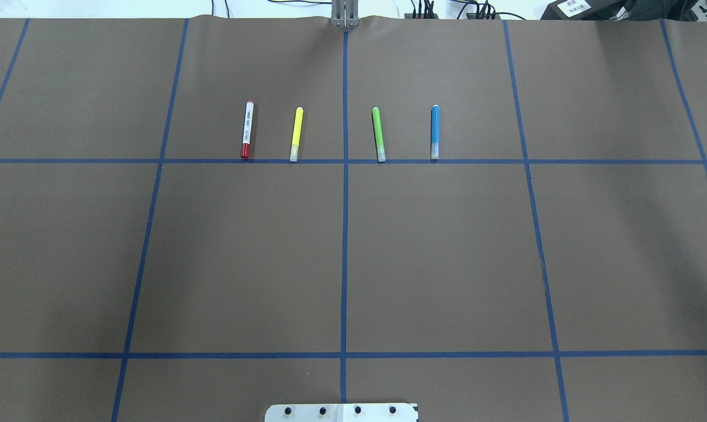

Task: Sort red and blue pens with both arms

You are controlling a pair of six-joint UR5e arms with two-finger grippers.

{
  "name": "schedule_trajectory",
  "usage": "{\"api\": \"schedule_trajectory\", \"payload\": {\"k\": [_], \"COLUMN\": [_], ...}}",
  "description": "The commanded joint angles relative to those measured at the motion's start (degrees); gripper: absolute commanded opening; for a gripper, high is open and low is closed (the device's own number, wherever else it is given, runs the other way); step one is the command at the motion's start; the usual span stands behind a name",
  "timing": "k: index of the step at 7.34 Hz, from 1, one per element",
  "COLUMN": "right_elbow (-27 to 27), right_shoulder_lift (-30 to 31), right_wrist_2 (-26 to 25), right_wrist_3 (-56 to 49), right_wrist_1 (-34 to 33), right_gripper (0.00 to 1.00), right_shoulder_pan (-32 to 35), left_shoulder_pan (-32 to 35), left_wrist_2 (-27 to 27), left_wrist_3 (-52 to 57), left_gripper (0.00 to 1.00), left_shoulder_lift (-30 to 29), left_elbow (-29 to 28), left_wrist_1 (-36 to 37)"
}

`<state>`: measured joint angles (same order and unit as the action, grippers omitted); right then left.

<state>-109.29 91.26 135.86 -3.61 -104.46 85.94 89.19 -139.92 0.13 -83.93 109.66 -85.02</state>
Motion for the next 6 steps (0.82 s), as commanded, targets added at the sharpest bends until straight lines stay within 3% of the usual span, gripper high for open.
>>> {"api": "schedule_trajectory", "payload": {"k": [1, 6], "right_elbow": [-1.45, -2.33], "right_shoulder_lift": [1.20, 1.63], "right_wrist_2": [-0.16, 3.69], "right_wrist_3": [0.27, 0.27], "right_wrist_1": [0.05, 0.05], "right_gripper": [1.00, 1.00], "right_shoulder_pan": [0.02, -0.07], "left_shoulder_pan": [-0.06, -0.15], "left_wrist_2": [-0.35, -0.44], "left_wrist_3": [-0.04, -0.48], "left_gripper": [0.99, 0.99], "left_shoulder_lift": [0.44, 0.52], "left_elbow": [0.64, 0.12], "left_wrist_1": [0.03, -0.06]}}
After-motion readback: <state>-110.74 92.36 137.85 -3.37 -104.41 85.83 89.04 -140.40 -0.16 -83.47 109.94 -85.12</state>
